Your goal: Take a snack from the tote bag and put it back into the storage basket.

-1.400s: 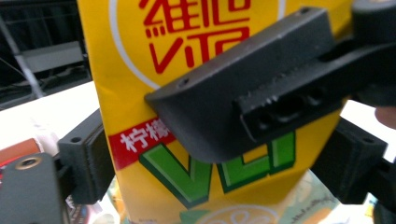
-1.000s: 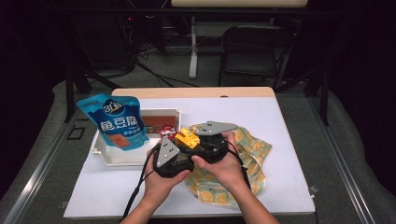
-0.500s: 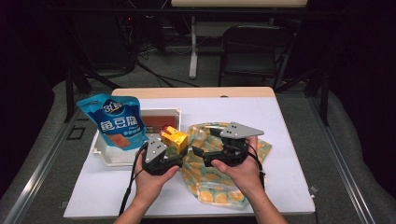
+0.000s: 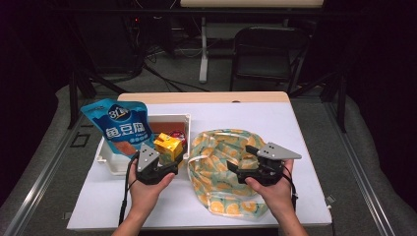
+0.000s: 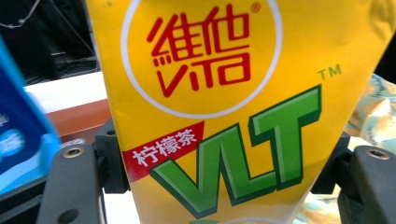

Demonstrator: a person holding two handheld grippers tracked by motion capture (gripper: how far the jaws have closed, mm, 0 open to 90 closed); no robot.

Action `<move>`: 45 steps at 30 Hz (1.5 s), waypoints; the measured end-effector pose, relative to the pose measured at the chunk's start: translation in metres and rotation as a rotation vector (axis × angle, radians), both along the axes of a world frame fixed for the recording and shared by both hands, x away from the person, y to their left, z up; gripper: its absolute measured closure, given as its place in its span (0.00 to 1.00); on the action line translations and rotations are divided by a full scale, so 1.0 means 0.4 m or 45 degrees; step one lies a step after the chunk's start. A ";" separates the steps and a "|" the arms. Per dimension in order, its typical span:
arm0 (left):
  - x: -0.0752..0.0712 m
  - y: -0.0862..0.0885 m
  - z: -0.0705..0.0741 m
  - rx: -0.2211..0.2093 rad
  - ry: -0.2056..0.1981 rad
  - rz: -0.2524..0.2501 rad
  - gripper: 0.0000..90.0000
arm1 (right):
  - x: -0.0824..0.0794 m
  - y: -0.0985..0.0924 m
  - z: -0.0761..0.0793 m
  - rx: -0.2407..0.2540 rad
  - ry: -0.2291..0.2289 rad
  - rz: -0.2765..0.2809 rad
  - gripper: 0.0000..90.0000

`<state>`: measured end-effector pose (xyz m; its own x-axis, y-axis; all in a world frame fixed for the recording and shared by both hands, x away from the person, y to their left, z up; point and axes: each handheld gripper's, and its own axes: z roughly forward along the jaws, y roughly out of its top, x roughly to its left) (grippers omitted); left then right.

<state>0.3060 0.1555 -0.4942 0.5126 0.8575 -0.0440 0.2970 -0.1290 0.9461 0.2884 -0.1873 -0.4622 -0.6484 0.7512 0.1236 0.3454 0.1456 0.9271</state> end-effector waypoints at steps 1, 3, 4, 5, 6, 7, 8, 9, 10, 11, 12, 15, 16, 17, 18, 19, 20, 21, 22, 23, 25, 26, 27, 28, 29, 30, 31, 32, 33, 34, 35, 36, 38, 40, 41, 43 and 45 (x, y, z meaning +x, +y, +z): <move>0.000 0.009 -0.001 -0.002 0.000 0.009 0.32 | -0.004 -0.010 -0.008 -0.001 0.003 -0.018 0.17; 0.000 0.020 -0.003 -0.004 0.001 0.018 0.32 | -0.012 -0.030 -0.020 0.000 0.001 -0.045 0.17; 0.000 0.026 -0.005 -0.003 0.002 0.023 0.32 | -0.017 -0.040 -0.025 -0.011 -0.005 -0.060 0.17; 0.000 0.032 -0.006 -0.004 0.004 0.033 0.32 | -0.023 -0.049 -0.031 -0.010 -0.006 -0.073 0.17; 0.000 0.039 -0.007 -0.009 0.002 0.040 0.32 | -0.029 -0.056 -0.039 -0.005 -0.003 -0.079 0.17; 0.001 0.046 -0.008 -0.013 0.002 0.050 0.32 | -0.034 -0.062 -0.048 -0.014 -0.002 -0.084 0.17; 0.002 0.052 -0.010 -0.021 0.006 0.057 0.32 | -0.039 -0.069 -0.057 -0.032 -0.002 -0.089 0.17; 0.004 0.058 -0.012 -0.022 0.009 0.066 0.32 | -0.044 -0.074 -0.066 -0.040 -0.002 -0.094 0.17; 0.005 0.063 -0.015 -0.024 0.013 0.071 0.32 | -0.048 -0.081 -0.074 -0.051 -0.004 -0.102 0.17; 0.007 0.067 -0.018 -0.021 0.014 0.080 0.32 | -0.051 -0.088 -0.081 -0.062 -0.002 -0.102 0.17; 0.008 0.070 -0.021 -0.020 0.016 0.090 0.32 | -0.054 -0.093 -0.089 -0.063 -0.004 -0.108 0.17; 0.013 0.080 -0.030 -0.031 0.029 0.114 0.32 | -0.059 -0.112 -0.101 -0.065 0.011 -0.119 0.17; 0.014 0.082 -0.031 -0.029 0.033 0.119 0.32 | -0.060 -0.117 -0.104 -0.051 0.015 -0.127 0.17; 0.016 0.083 -0.033 -0.029 0.033 0.126 0.32 | -0.061 -0.125 -0.105 -0.051 0.018 -0.132 0.17; 0.018 0.085 -0.034 -0.028 0.036 0.134 0.32 | -0.062 -0.131 -0.105 -0.044 0.020 -0.143 0.17; 0.019 0.087 -0.036 -0.028 0.036 0.140 0.32 | -0.062 -0.138 -0.105 -0.027 0.021 -0.151 0.17; 0.021 0.089 -0.037 -0.029 0.037 0.150 0.32 | -0.062 -0.146 -0.105 -0.019 0.025 -0.159 0.17; 0.024 0.092 -0.039 -0.037 0.041 0.159 0.32 | -0.063 -0.153 -0.105 -0.006 0.023 -0.173 0.17; 0.026 0.094 -0.041 -0.041 0.043 0.168 0.32 | -0.064 -0.161 -0.105 -0.002 0.026 -0.186 0.17; 0.028 0.096 -0.044 -0.045 0.047 0.179 0.32 | -0.065 -0.168 -0.104 0.005 0.026 -0.199 0.17; 0.033 0.097 -0.050 -0.040 0.050 0.195 0.32 | -0.069 -0.179 -0.105 0.015 0.022 -0.210 0.18; 0.035 0.097 -0.054 -0.031 0.052 0.204 0.32 | -0.072 -0.183 -0.106 0.015 0.023 -0.218 0.18; 0.039 0.097 -0.059 -0.034 0.054 0.216 0.32 | -0.073 -0.187 -0.107 0.010 0.020 -0.220 0.18; 0.042 0.097 -0.061 -0.036 0.058 0.221 0.32 | -0.074 -0.193 -0.110 0.008 0.029 -0.221 0.18; 0.047 0.095 -0.065 -0.034 0.059 0.231 0.32 | -0.073 -0.194 -0.112 0.014 0.028 -0.228 0.18; 0.052 0.093 -0.070 -0.036 0.063 0.250 0.32 | -0.072 -0.197 -0.114 0.015 0.035 -0.231 0.18; 0.055 0.093 -0.072 -0.034 0.068 0.255 0.32 | -0.070 -0.198 -0.116 0.019 0.037 -0.234 0.18; 0.060 0.090 -0.079 -0.036 0.072 0.263 0.32 | -0.069 -0.199 -0.116 0.018 0.040 -0.236 0.18; 0.063 0.087 -0.083 -0.030 0.074 0.268 0.32 | -0.068 -0.199 -0.117 0.021 0.040 -0.237 0.18; 0.065 0.083 -0.089 -0.020 0.080 0.274 0.32 | -0.068 -0.199 -0.118 0.021 0.043 -0.235 0.18; 0.068 0.077 -0.096 -0.023 0.089 0.279 0.32 | -0.067 -0.198 -0.118 0.018 0.043 -0.232 0.18; 0.070 0.073 -0.102 -0.023 0.100 0.279 0.32 | -0.068 -0.198 -0.118 0.017 0.043 -0.234 0.18; 0.071 0.062 -0.114 -0.021 0.116 0.296 0.32 | -0.068 -0.199 -0.118 0.020 0.045 -0.236 0.18; 0.075 0.052 -0.122 -0.019 0.127 0.317 0.32 | -0.067 -0.201 -0.119 0.024 0.040 -0.241 0.18; 0.077 0.048 -0.125 -0.017 0.129 0.330 0.32 | -0.067 -0.202 -0.119 0.031 0.042 -0.242 0.19; 0.080 0.040 -0.127 -0.038 0.138 0.354 0.32 | -0.067 -0.205 -0.119 0.030 0.046 -0.248 0.19; 0.080 0.031 -0.129 -0.036 0.137 0.366 0.32 | -0.067 -0.204 -0.120 0.034 0.045 -0.246 0.19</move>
